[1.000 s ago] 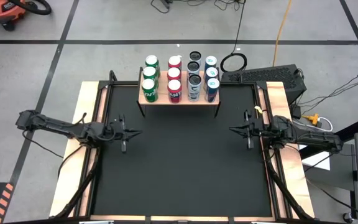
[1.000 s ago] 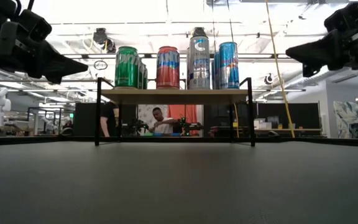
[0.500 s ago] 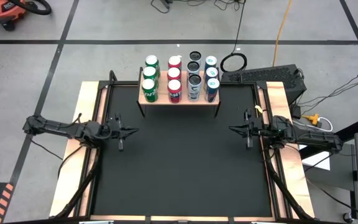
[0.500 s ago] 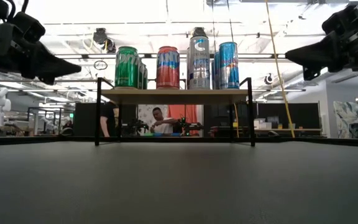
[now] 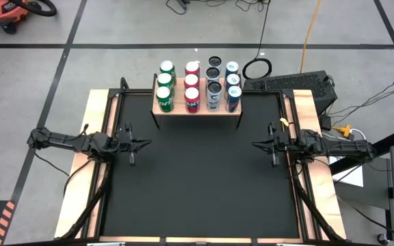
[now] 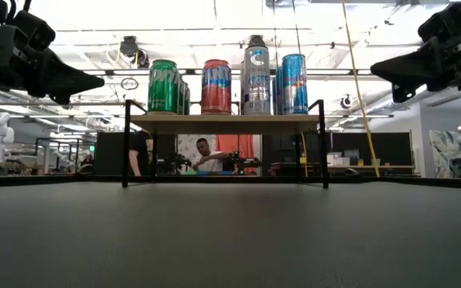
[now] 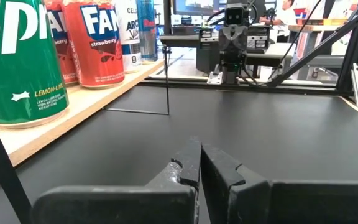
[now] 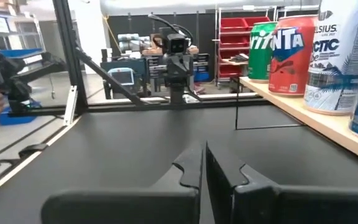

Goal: Place canned beverage on shelf
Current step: Return to Home Position

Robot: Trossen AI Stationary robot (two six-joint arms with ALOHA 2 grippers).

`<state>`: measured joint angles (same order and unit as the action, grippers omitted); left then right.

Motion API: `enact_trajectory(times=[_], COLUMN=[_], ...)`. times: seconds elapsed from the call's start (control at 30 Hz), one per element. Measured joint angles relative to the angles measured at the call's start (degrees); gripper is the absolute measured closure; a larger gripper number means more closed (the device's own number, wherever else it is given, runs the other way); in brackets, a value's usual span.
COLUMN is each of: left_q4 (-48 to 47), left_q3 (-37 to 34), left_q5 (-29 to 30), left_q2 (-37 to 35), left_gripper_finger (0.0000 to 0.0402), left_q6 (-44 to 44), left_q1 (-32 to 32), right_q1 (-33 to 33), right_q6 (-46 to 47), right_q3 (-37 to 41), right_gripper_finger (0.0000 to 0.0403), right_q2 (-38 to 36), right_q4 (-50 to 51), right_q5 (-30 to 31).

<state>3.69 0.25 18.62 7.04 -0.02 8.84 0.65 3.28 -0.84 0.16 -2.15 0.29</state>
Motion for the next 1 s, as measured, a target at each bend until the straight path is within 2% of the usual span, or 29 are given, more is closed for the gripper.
enact_trajectory(times=[0.57, 0.77, 1.0], left_q4=[-0.1, -0.5, -0.5], left_q3=[0.0, 0.0, 0.0], left_q5=[0.5, -3.1, -3.3], left_q2=[0.0, 0.0, -1.9], left_gripper_finger=[0.0387, 0.0398, 0.0401], left_q6=[1.9, 0.0, 1.0], left_q1=[0.0, 0.0, 0.0], right_q1=[0.0, 0.0, 0.0], right_q6=[-0.5, -0.5, -0.5], right_q3=[0.0, 0.0, 0.0], right_gripper_finger=[0.0403, 0.0403, 0.0403], right_q2=[0.0, 0.0, 0.0], right_q4=[0.6, 0.4, 0.3], right_q5=[1.1, 1.1, 1.1])
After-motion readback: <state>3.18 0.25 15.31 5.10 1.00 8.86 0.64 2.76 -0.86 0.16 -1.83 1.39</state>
